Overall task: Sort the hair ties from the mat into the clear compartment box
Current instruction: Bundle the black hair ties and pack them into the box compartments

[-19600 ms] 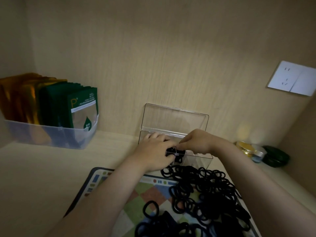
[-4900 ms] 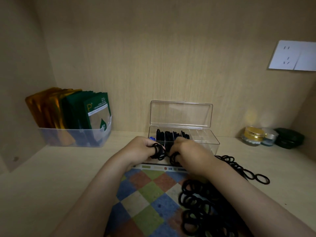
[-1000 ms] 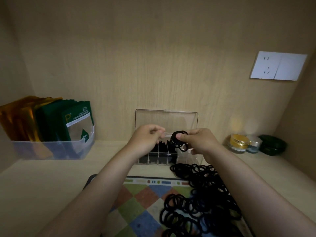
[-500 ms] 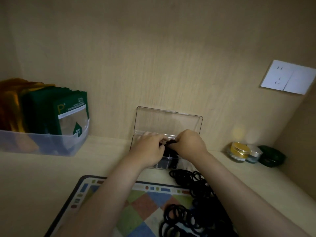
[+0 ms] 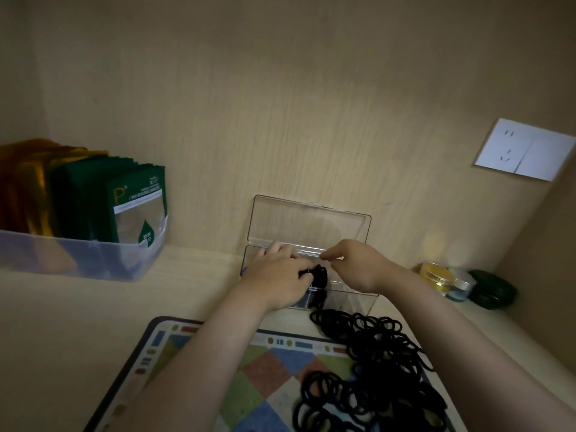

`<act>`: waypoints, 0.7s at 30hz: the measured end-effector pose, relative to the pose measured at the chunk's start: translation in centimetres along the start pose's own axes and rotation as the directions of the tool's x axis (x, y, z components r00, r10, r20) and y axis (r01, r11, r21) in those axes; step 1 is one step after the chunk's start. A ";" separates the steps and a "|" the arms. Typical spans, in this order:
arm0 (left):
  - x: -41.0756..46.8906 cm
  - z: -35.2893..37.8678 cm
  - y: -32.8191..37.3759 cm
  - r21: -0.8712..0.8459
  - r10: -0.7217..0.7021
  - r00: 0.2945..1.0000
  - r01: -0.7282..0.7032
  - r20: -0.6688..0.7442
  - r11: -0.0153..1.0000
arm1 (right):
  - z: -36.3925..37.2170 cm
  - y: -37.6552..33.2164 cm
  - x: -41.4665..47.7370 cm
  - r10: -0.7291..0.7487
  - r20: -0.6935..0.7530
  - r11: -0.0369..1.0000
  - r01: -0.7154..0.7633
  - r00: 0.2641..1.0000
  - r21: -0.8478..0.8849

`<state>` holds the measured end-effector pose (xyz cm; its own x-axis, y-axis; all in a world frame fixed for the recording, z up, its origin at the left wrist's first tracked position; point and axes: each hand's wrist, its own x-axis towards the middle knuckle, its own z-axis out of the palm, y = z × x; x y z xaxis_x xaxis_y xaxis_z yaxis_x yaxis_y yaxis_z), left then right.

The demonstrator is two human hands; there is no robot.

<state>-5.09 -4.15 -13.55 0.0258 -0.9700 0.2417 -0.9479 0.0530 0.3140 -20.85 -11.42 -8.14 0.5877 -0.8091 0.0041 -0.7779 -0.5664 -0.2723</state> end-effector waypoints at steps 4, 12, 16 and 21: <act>-0.1 -0.4 0.1 -0.037 -0.012 1.000 0.012 0.008 0.999 | 1.1 0.3 -2.3 -0.135 -0.088 0.991 0.134 0.987 -0.022; -0.6 -1.4 -0.2 -0.237 -0.009 0.998 -0.004 -0.055 0.971 | 4.1 -0.2 -2.2 -0.271 0.011 0.847 0.243 0.963 -0.473; -0.8 -1.1 -0.2 -0.184 0.045 0.999 -0.046 -0.007 0.982 | 3.7 -0.4 -1.5 -0.245 0.039 0.869 0.237 0.969 -0.434; -0.7 -0.4 0.3 -0.027 0.044 0.999 -0.044 0.015 0.999 | 2.6 1.1 -2.0 -0.293 -0.035 0.923 0.273 0.955 -0.272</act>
<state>-5.25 -3.32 -13.26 -0.0210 -0.9701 0.2419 -0.9391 0.1021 0.3280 -22.32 -9.96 -10.94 0.7818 -0.6124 0.1177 -0.6177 -0.7863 0.0119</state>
